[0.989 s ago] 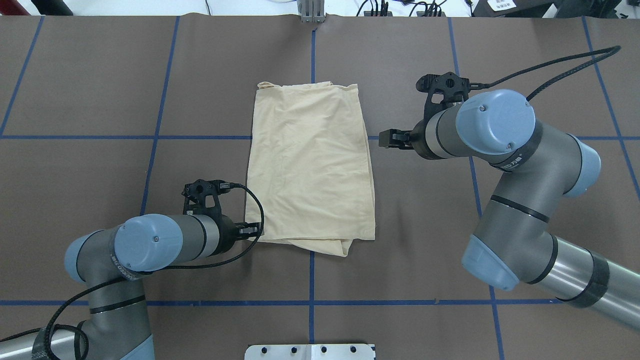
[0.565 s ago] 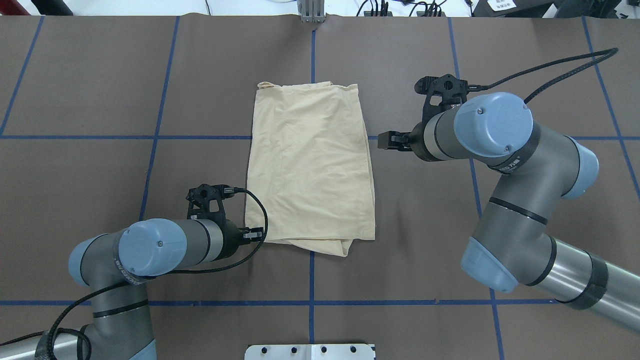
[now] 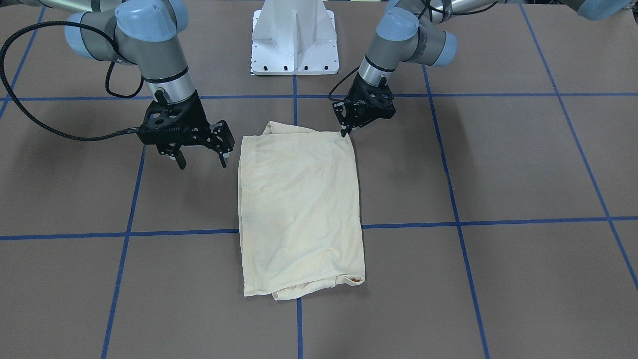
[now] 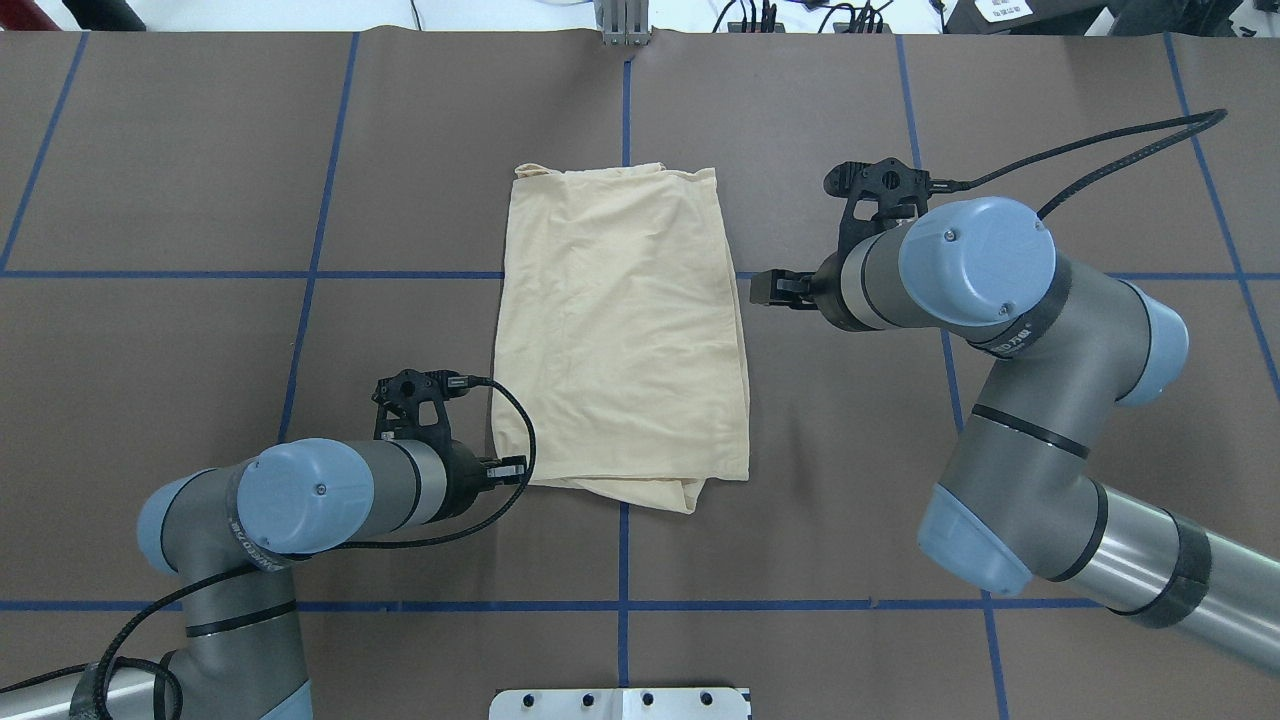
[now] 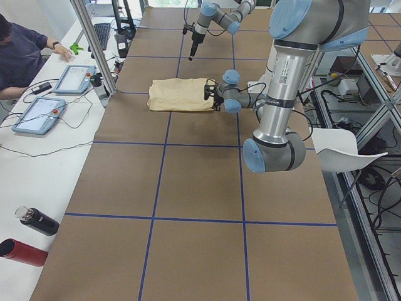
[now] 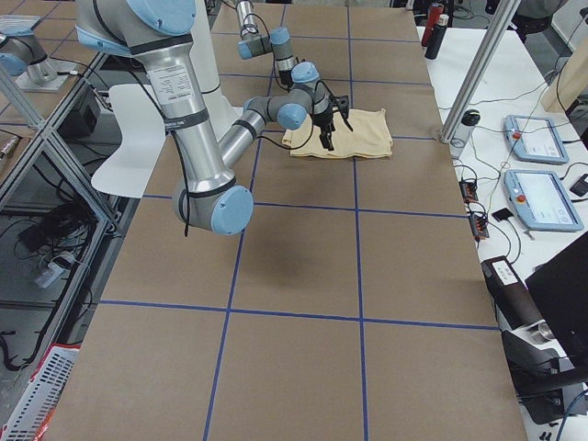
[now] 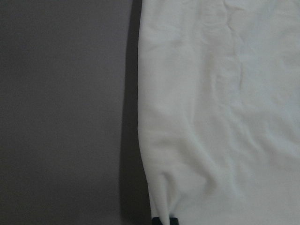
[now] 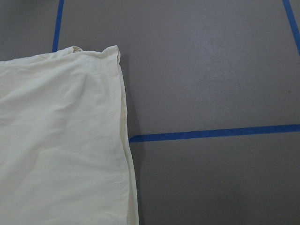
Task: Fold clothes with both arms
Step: 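Move both grippers to the shirt edge nearest the robot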
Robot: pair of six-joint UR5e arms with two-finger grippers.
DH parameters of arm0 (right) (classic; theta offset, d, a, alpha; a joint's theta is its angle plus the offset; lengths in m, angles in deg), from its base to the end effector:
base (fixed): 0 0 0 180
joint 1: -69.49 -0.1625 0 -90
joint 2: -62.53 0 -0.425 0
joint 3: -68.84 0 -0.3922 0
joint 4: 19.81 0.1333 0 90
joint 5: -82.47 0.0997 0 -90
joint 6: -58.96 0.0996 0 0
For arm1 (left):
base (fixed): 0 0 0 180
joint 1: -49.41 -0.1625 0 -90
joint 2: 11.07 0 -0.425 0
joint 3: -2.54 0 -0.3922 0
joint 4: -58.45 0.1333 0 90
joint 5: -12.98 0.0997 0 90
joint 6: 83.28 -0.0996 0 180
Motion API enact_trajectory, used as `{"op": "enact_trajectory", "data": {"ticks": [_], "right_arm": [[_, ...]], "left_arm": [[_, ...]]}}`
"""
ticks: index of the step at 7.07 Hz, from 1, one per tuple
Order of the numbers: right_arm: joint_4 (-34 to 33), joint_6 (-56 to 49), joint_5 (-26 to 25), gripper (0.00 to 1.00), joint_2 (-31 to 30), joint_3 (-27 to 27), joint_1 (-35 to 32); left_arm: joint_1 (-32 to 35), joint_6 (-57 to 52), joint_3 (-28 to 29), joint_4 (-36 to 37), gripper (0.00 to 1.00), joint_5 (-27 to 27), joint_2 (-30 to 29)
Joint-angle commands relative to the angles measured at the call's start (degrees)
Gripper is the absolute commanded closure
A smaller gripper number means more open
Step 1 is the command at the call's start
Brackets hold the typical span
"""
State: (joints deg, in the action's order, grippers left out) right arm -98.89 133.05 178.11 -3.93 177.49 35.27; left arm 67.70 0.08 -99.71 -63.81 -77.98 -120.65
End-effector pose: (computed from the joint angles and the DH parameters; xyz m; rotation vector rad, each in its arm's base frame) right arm -0.4262 -0.4392 0.2685 0.3105 -0.8801 0.2505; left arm 0.5367 -0.3160 0.3099 0.2271 1.0970 -0.1723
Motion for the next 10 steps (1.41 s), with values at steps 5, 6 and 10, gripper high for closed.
{"op": "enact_trajectory", "data": {"ticks": [5,6,10], "right_arm": [[-7.02,30.81,-20.56,0.02,3.08,-0.89,21.45],[-7.49,34.94,-21.98,0.03,4.14,-2.28,23.22],[-6.88,39.02,-23.75,0.07,8.37,-9.32,23.85]], "left_arm": [[0.0,0.22,-0.14,-0.09,1.0,1.48,-0.19],[0.0,0.22,-0.14,-0.09,1.0,1.58,-0.1],[0.0,0.22,-0.23,-0.09,1.0,1.58,-0.1]]}}
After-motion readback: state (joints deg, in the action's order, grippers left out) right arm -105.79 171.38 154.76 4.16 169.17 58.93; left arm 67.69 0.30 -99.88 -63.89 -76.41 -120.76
